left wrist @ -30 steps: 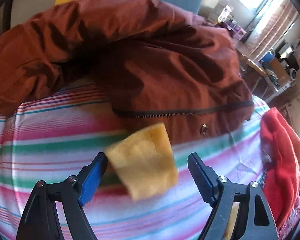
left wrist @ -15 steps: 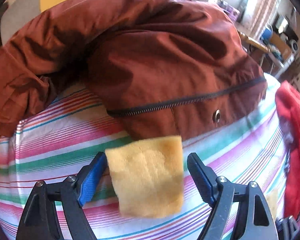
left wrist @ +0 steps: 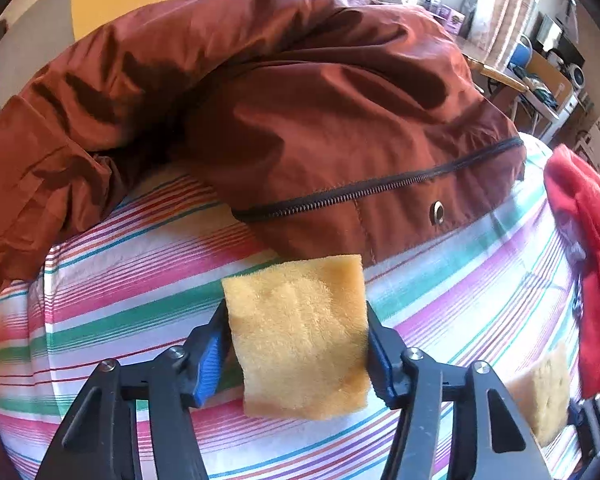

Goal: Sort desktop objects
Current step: 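Carry both yellow sponges over to the gold tray, then open both grippers over the gold tray to drop the sponges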

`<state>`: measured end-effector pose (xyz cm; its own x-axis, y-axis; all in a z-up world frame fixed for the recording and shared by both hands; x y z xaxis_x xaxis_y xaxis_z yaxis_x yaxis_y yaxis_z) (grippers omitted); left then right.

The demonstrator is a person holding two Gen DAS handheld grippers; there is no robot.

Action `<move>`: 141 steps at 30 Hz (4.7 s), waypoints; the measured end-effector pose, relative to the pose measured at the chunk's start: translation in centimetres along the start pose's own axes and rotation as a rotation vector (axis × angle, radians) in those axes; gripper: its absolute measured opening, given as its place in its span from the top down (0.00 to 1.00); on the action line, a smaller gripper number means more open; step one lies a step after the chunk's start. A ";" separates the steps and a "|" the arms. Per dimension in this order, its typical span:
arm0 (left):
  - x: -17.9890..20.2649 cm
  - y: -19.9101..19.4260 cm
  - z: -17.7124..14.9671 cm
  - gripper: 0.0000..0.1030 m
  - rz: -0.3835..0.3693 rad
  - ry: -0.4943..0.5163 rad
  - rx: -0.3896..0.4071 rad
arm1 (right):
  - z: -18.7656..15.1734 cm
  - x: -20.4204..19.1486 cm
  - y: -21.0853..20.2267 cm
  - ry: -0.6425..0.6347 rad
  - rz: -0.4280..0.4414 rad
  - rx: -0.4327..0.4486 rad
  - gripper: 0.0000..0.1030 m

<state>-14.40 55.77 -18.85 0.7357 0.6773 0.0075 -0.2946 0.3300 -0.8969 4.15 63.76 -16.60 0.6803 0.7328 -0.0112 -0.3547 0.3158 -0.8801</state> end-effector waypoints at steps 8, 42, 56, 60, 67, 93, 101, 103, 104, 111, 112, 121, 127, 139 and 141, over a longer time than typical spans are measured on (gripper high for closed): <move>-1.6 -1.9 -3.5 0.43 0.005 0.018 0.066 | -0.4 -3.0 -1.4 -0.098 0.139 0.021 0.46; -6.4 -12.6 -22.2 0.43 -0.017 -0.114 0.085 | -7.9 -14.9 -4.7 -0.633 0.159 0.090 0.46; -6.9 -13.7 -24.5 0.43 -0.003 -0.118 0.083 | -9.5 -17.8 -5.5 -0.734 0.153 0.141 0.46; -6.6 -14.1 -25.0 0.43 0.006 -0.088 0.083 | -9.9 -18.3 -5.7 -0.750 0.156 0.147 0.46; -6.3 -14.6 -25.1 0.43 0.009 -0.072 0.094 | -10.4 -18.6 -5.8 -0.766 0.140 0.160 0.46; -8.0 -20.0 -25.0 0.43 -0.018 -0.085 0.229 | -11.1 -18.8 -8.5 -0.618 0.127 0.144 0.46; -10.2 -23.4 -25.4 0.43 0.025 -0.114 0.295 | -10.8 -20.0 -10.8 -0.565 0.167 0.179 0.46; -10.9 -24.4 -25.6 0.43 0.040 -0.124 0.316 | -10.9 -20.5 -11.5 -0.559 0.177 0.192 0.46; -11.5 -25.1 -25.7 0.43 0.054 -0.130 0.331 | -10.9 -20.8 -11.9 -0.556 0.183 0.198 0.46; -15.1 -28.1 -26.6 0.43 0.139 -0.182 0.377 | -11.3 -23.4 -13.9 -0.542 0.246 0.223 0.46; -15.5 -28.3 -26.9 0.43 0.151 -0.189 0.379 | -11.4 -24.0 -14.3 -0.541 0.260 0.229 0.46; -20.5 -29.8 -29.6 0.43 0.248 -0.281 0.381 | -12.0 -29.1 -16.8 -0.554 0.367 0.249 0.46; -23.2 -29.9 -31.4 0.43 0.289 -0.339 0.369 | -12.9 -32.7 -17.7 -0.570 0.440 0.238 0.46; -27.3 -29.8 -33.0 0.43 0.322 -0.418 0.375 | -13.6 -38.4 -18.6 -0.582 0.540 0.198 0.45; -27.8 -29.7 -33.1 0.43 0.321 -0.430 0.374 | -13.4 -39.2 -18.5 -0.583 0.545 0.194 0.45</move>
<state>-5.88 5.38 -7.07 0.2890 0.9573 0.0111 -0.7082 0.2216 -0.6703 -7.33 21.14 -6.26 -0.0433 0.9921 -0.1174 -0.6800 -0.1154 -0.7241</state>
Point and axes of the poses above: each gripper's, at about its wrist camera, not at the fingertips, and y roughly the way its jaws point, x to its right, z to its top, the point moved 6 cm from there along y, roughly the way its jaws point, and after that the axes turned 5 degrees about y, right-handed, at the moved point
